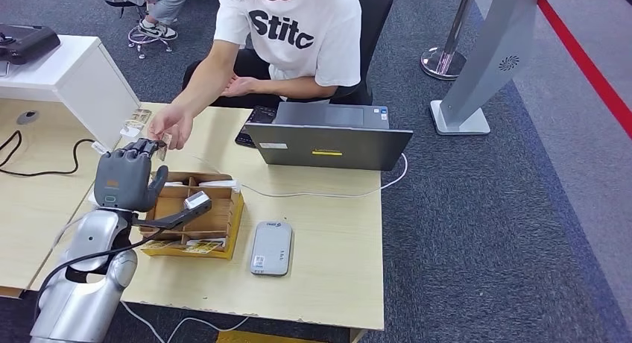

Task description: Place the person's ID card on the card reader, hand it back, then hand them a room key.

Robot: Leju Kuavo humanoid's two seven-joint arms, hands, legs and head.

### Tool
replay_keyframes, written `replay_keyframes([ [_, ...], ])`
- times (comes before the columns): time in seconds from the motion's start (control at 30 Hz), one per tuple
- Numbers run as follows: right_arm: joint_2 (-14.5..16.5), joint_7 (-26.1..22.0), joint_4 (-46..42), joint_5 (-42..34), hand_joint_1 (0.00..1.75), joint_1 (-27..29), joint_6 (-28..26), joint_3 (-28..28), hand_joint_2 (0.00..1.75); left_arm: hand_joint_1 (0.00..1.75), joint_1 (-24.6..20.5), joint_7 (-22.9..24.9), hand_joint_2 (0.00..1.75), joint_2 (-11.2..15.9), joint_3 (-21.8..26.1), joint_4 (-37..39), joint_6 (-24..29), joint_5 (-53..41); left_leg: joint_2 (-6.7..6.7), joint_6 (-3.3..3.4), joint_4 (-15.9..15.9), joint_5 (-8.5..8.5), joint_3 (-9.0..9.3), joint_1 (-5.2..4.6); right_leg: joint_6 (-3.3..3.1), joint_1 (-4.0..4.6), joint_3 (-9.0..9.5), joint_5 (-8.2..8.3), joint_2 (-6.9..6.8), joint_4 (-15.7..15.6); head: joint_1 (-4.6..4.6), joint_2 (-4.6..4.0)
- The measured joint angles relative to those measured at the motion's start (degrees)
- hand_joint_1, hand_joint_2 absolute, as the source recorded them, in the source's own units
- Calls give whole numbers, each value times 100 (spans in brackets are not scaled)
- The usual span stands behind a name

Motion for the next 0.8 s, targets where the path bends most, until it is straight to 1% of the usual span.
replay_keyframes([
  [0.07,8,-2,0,-1,0,0,-2,-8,175,0,65,-110,175,-63,-11,-43,-20,83,1,0,0,0,0,-1,0,0,-1,0,1,-1,0,0],
  [0.13,22,-10,-1,-4,0,1,-8,-30,175,0,186,-248,175,-213,-88,-169,-107,275,2,1,0,0,1,-3,0,-2,-2,0,1,-2,-4,0],
  [0.23,51,-23,-2,8,0,-4,-25,-89,175,0,440,-357,175,-492,-430,-405,-246,463,-3,2,1,0,-2,-4,1,-4,0,1,-2,-4,-4,0],
  [0.33,80,-25,-2,36,0,-8,-33,-155,175,0,619,-315,175,-687,-814,-578,-285,445,1,4,3,-2,-3,-6,2,-5,0,2,2,-5,0,0],
  [0.43,91,-25,-2,50,0,2,-34,-184,175,0,685,-290,175,-768,-968,-679,-291,447,2,4,4,-2,-2,-5,3,-5,-2,2,1,-5,1,0],
  [0.63,92,-25,-2,57,0,0,-34,-193,175,0,712,-277,175,-829,-1056,-752,-303,461,1,3,2,-1,-1,-1,2,-1,-2,2,-1,-1,0,0],
  [0.8,98,-39,-2,57,0,0,-42,-251,175,0,792,-468,175,-919,-1208,-785,-403,578,1,3,2,-2,-2,-2,2,-2,-1,1,-1,-2,0,0],
])
